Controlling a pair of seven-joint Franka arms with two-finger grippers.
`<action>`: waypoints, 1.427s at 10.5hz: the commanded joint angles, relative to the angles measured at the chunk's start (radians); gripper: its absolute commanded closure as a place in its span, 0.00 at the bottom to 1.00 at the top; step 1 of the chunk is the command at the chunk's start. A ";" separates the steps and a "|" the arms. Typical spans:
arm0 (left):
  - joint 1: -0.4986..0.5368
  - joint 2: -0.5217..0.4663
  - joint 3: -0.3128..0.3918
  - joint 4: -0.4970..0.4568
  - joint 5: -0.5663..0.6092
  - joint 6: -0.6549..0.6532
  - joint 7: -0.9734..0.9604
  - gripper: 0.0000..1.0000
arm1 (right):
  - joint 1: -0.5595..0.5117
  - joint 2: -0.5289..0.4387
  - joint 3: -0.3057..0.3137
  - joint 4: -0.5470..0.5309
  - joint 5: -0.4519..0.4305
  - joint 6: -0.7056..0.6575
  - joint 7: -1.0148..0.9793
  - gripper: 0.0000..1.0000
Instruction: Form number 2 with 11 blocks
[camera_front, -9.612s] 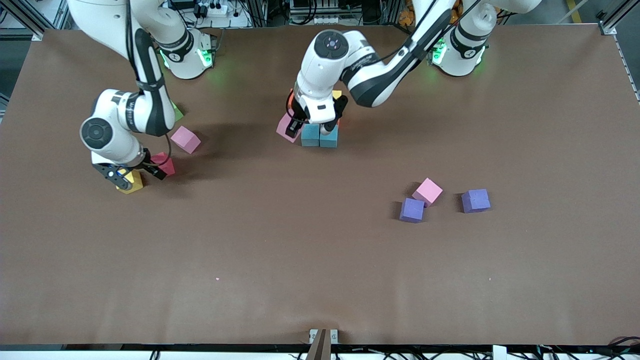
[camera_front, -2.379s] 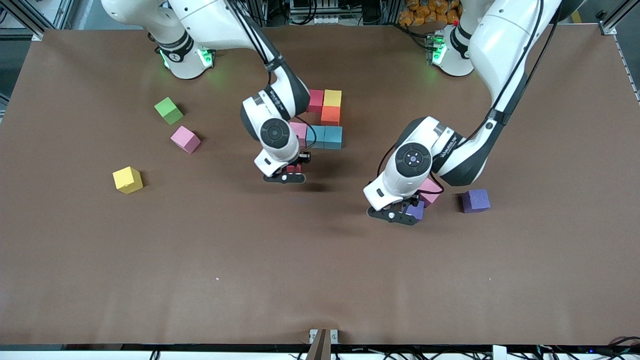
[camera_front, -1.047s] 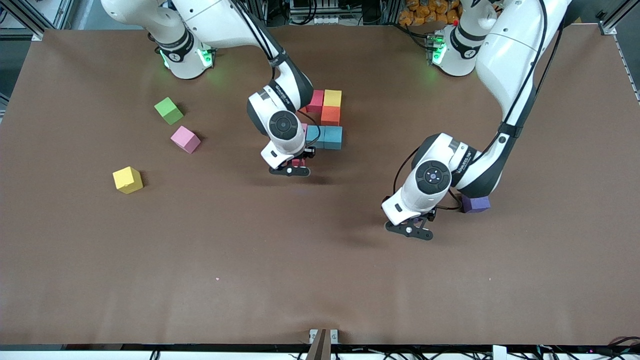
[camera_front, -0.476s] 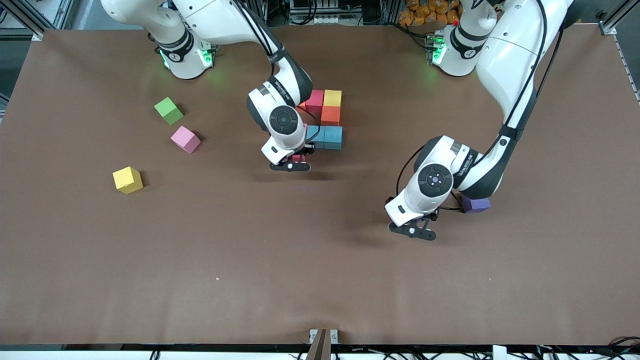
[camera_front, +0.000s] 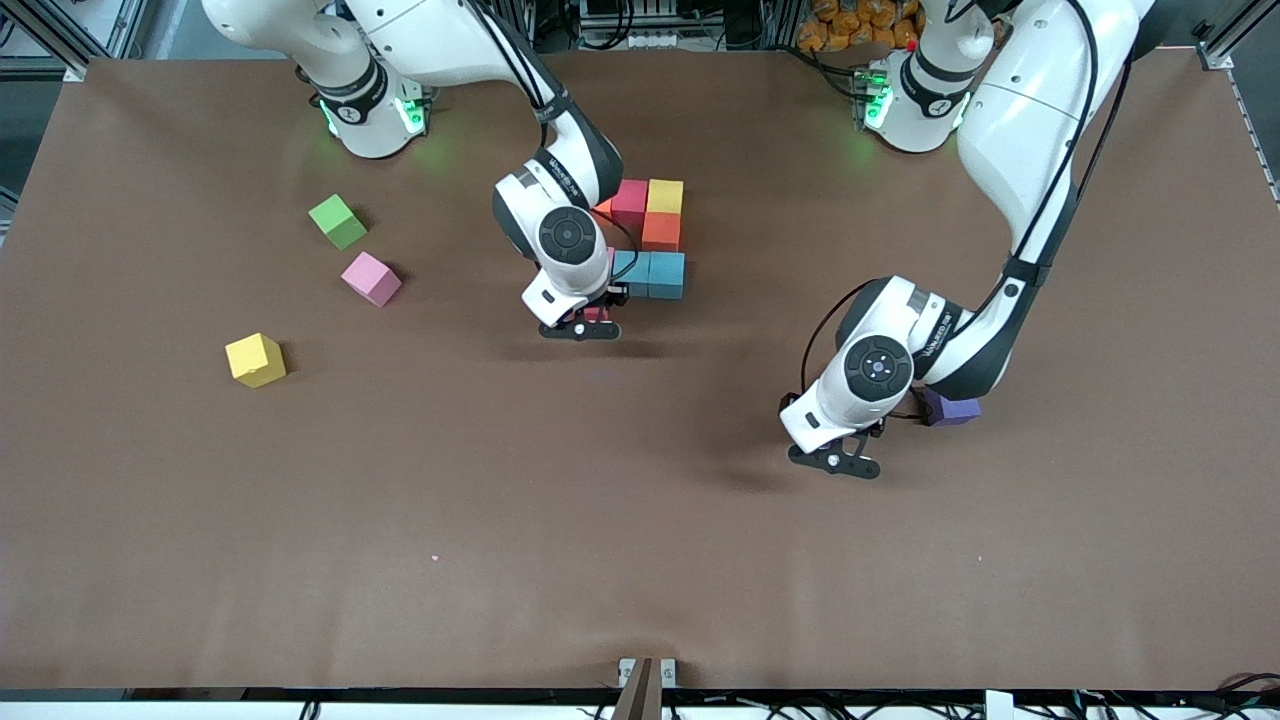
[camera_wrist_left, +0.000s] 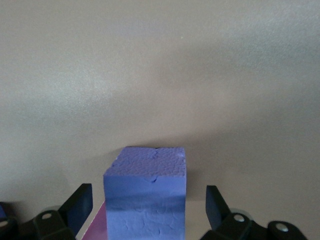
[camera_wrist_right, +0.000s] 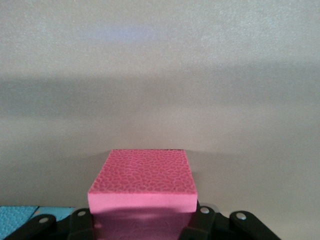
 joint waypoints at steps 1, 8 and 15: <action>-0.002 0.012 -0.004 -0.010 0.012 0.013 -0.039 0.41 | -0.019 -0.019 0.023 -0.039 -0.030 0.008 0.044 0.58; -0.145 0.064 -0.012 0.106 -0.052 0.011 -0.303 0.91 | -0.044 -0.094 0.023 -0.034 -0.027 -0.009 0.076 0.00; -0.352 0.135 0.029 0.314 -0.123 -0.094 -0.426 1.00 | -0.273 -0.179 -0.029 0.019 -0.028 -0.104 0.064 0.00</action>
